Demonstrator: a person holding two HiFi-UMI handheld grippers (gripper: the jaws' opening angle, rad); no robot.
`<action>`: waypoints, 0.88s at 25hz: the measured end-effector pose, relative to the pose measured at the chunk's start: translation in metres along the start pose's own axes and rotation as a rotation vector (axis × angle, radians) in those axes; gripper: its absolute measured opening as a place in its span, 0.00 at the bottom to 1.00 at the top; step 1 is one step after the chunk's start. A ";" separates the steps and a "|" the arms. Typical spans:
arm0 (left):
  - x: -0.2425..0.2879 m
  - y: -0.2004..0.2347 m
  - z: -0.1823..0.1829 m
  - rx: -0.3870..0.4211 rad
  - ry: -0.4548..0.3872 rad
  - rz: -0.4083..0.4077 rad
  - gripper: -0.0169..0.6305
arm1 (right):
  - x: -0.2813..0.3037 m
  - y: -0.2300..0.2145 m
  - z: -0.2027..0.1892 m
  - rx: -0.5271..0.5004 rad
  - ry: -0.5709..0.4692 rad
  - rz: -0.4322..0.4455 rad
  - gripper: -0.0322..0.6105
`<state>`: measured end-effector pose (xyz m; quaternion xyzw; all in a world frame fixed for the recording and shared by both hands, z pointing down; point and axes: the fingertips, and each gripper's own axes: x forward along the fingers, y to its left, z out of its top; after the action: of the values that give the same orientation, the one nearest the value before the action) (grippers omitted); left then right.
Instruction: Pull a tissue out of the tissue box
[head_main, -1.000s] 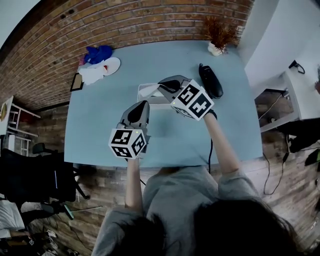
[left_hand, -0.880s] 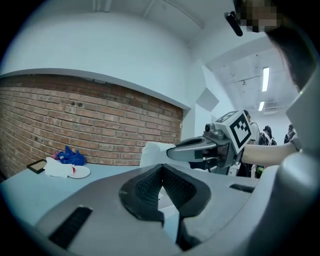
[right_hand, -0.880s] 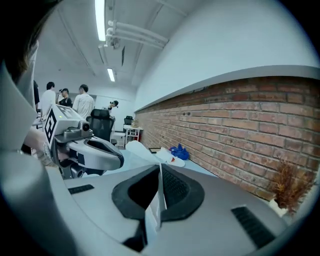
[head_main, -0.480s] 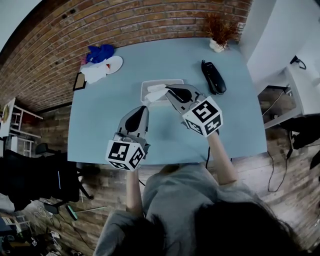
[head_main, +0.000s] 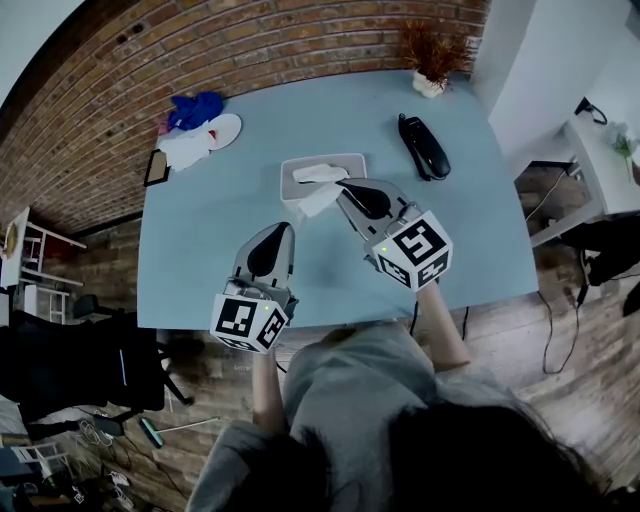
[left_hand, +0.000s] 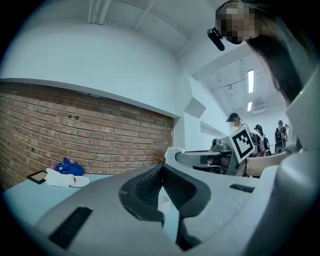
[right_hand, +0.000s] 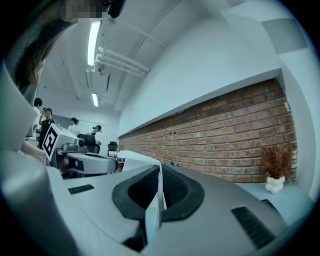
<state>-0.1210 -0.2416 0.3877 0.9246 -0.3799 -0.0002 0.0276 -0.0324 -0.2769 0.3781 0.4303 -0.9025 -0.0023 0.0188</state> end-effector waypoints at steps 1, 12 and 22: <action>-0.001 -0.001 0.000 0.004 -0.003 -0.003 0.03 | -0.002 0.001 -0.001 0.002 -0.002 -0.006 0.05; 0.001 0.000 -0.002 0.018 -0.004 -0.035 0.03 | 0.000 0.003 -0.009 0.004 -0.007 -0.042 0.05; 0.007 0.004 -0.006 0.022 0.019 -0.045 0.03 | 0.001 0.002 -0.011 -0.007 0.004 -0.051 0.05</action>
<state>-0.1184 -0.2492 0.3946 0.9332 -0.3586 0.0121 0.0210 -0.0341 -0.2766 0.3892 0.4531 -0.8912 -0.0051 0.0218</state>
